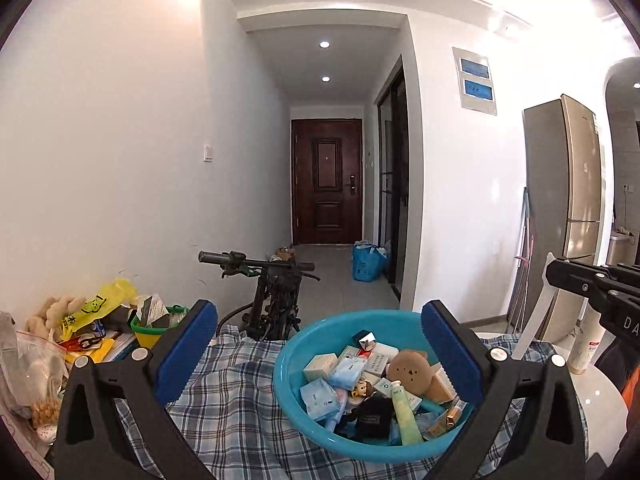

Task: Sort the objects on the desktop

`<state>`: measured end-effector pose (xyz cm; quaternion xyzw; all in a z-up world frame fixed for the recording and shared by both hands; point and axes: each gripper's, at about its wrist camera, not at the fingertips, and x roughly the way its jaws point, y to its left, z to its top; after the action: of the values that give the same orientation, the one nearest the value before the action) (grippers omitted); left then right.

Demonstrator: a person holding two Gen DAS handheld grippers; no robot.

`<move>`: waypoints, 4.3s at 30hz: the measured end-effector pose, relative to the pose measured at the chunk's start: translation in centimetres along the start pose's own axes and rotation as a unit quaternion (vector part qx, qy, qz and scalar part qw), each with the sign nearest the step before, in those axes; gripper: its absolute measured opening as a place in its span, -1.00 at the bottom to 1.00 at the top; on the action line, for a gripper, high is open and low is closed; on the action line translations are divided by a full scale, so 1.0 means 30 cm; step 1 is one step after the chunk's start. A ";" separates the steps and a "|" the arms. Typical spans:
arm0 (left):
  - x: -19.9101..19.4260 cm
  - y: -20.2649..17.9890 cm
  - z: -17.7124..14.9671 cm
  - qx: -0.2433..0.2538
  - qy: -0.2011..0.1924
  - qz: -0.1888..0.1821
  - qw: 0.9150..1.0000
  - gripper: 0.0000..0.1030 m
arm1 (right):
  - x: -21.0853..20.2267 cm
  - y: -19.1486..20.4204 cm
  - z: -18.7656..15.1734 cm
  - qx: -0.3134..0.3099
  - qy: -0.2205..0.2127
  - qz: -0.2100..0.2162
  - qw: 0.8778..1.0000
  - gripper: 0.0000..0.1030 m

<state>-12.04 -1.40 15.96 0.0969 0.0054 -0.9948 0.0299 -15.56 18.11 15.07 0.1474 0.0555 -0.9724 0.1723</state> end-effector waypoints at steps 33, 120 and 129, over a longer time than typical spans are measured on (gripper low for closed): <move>0.647 0.033 -0.049 -0.041 0.120 -0.014 0.992 1.00 | 0.583 -0.035 0.059 0.022 0.039 -0.015 0.999 -0.97; -0.388 0.023 -0.160 -0.009 0.057 -0.056 0.997 1.00 | -0.327 0.014 -0.180 0.024 -0.030 -0.034 0.999 0.99; -0.372 0.028 -0.357 -0.019 0.063 -0.056 0.996 1.00 | -0.256 0.023 -0.382 0.025 0.001 -0.032 0.999 0.99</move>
<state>1.01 -1.42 7.59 0.1582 0.0318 -0.9866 -0.0241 -5.35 21.72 6.50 0.1506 0.0364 -0.9784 0.1371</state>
